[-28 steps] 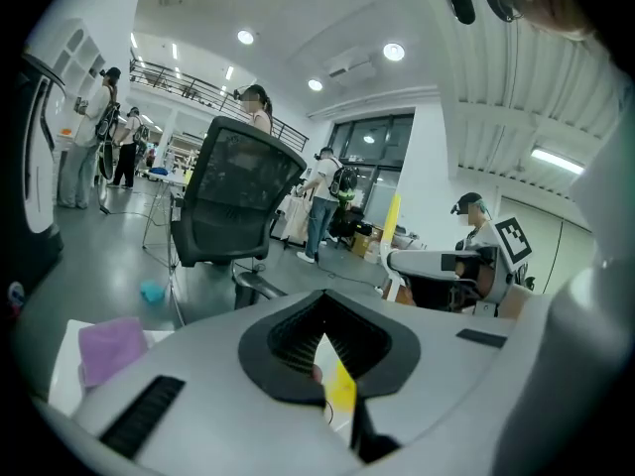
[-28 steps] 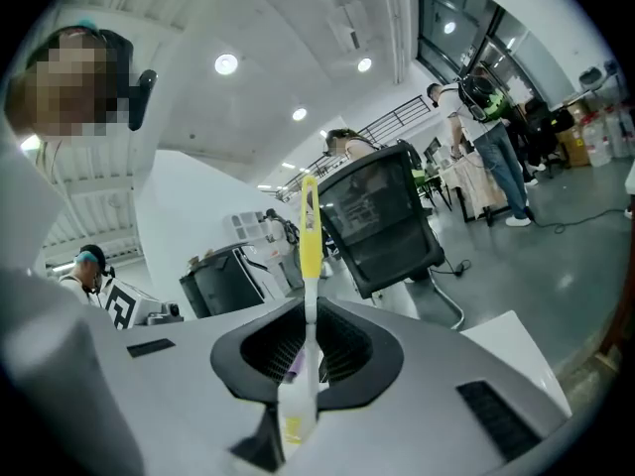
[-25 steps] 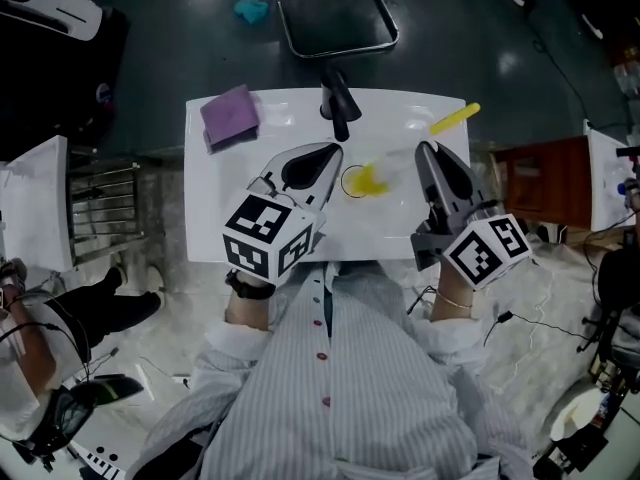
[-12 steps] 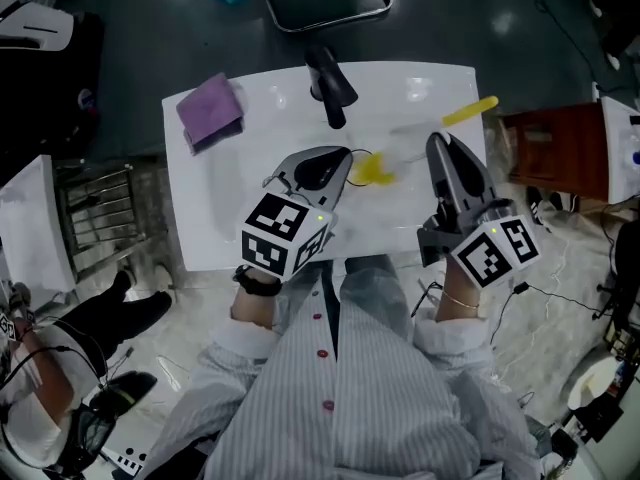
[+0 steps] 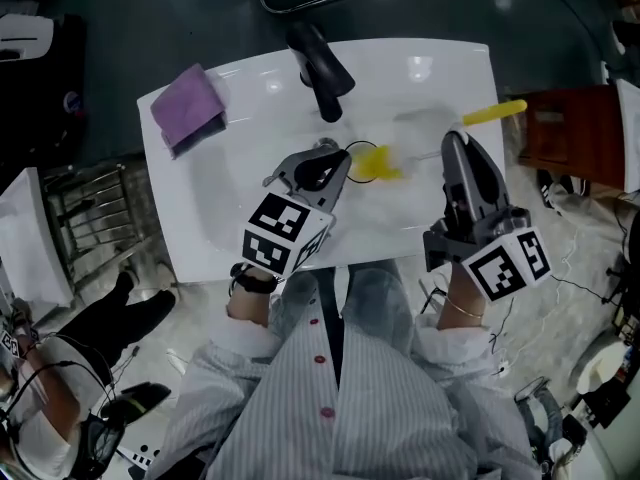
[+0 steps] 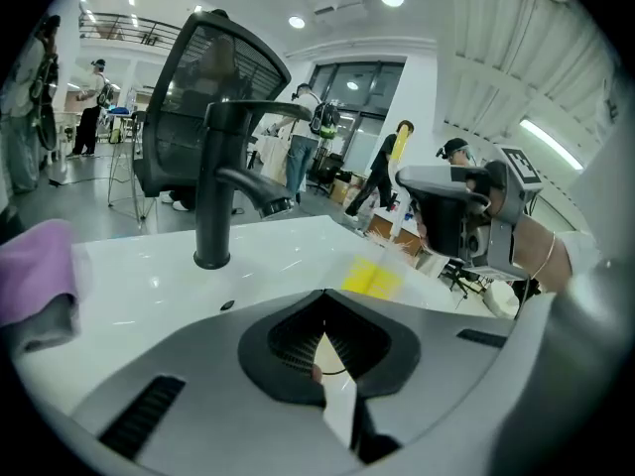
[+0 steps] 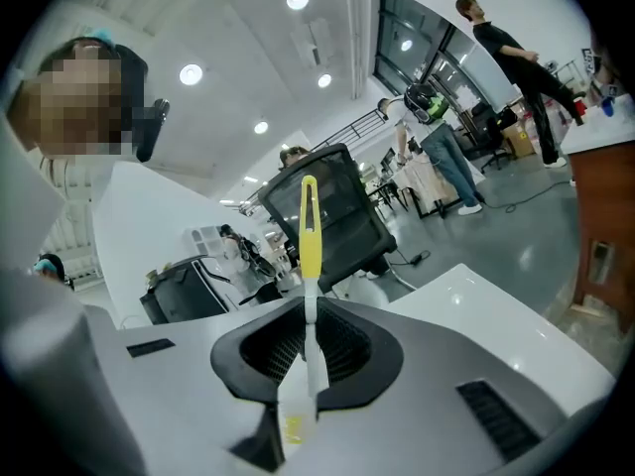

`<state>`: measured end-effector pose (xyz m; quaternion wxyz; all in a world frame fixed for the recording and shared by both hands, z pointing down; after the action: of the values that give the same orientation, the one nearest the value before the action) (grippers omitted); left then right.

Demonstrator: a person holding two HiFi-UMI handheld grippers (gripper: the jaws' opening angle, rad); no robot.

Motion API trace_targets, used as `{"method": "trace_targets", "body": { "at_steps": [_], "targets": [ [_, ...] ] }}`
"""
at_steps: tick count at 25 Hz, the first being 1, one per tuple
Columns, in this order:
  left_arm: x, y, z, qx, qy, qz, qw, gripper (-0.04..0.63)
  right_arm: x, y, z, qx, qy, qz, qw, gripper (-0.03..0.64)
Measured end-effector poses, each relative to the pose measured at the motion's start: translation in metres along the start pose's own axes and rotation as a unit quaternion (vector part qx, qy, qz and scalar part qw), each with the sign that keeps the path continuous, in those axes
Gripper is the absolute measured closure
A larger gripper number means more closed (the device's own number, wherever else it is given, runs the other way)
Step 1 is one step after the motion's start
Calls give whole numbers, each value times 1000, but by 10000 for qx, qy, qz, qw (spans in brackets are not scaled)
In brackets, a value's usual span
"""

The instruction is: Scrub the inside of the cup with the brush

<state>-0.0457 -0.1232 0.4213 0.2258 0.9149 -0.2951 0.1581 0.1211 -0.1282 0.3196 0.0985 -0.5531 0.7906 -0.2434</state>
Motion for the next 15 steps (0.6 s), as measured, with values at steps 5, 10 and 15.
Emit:
{"method": "trace_targets", "body": {
  "at_steps": [5,10,15],
  "targets": [
    [8,4,-15,33,91,-78,9999,586,-6,-4,-2,-11,-163,-54,9999,560],
    [15,3,-28,94,219,-200,9995,586,-7,-8,-7,68,-218,-111,9997,560],
    [19,-3,-36,386,238,-413,9981,568,-10,-7,-11,93,-240,-139,9996,560]
  ]
}}
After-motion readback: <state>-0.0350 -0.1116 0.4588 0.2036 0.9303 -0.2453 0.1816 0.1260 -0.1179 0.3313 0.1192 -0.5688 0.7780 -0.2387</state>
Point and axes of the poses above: the fingertips, and each gripper's own axes: x forward along the fingers, y to its left, z out of its top, the point moved 4 cm from there along -x, backward along the fingers, and after that the axes turned 6 degrees about -y, right-handed, at the moved point
